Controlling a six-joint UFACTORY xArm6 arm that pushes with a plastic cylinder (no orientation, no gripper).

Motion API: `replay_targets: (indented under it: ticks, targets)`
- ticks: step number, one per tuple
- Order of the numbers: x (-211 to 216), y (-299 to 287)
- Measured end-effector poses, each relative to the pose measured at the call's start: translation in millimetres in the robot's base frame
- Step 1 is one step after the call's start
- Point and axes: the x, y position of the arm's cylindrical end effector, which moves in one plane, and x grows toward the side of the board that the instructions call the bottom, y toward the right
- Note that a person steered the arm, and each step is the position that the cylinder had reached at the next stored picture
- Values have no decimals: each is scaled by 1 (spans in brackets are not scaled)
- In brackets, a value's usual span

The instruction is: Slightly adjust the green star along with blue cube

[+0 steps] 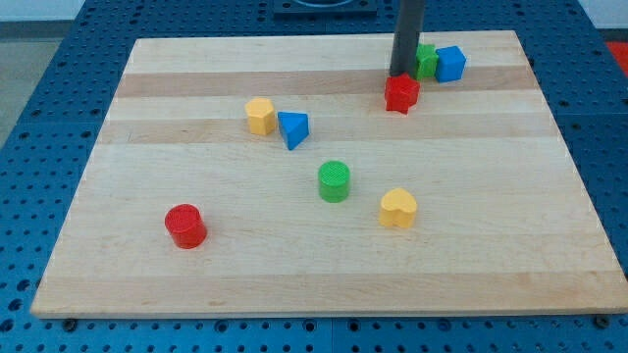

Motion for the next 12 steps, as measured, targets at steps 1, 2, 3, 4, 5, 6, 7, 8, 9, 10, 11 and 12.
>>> replay_targets:
  ticks: [1,2,3,4,5,6,7,8,9,10,11,12]
  targets:
    - [0,-42]
    - [16,-81]
    - [16,-93]
    - [-42,-83]
    - [-73,-43]
    - [-73,19]
    - [-71,41]
    - [-64,38]
    - [-52,37]
    - [-52,37]
    - [-42,36]
    - [-37,35]
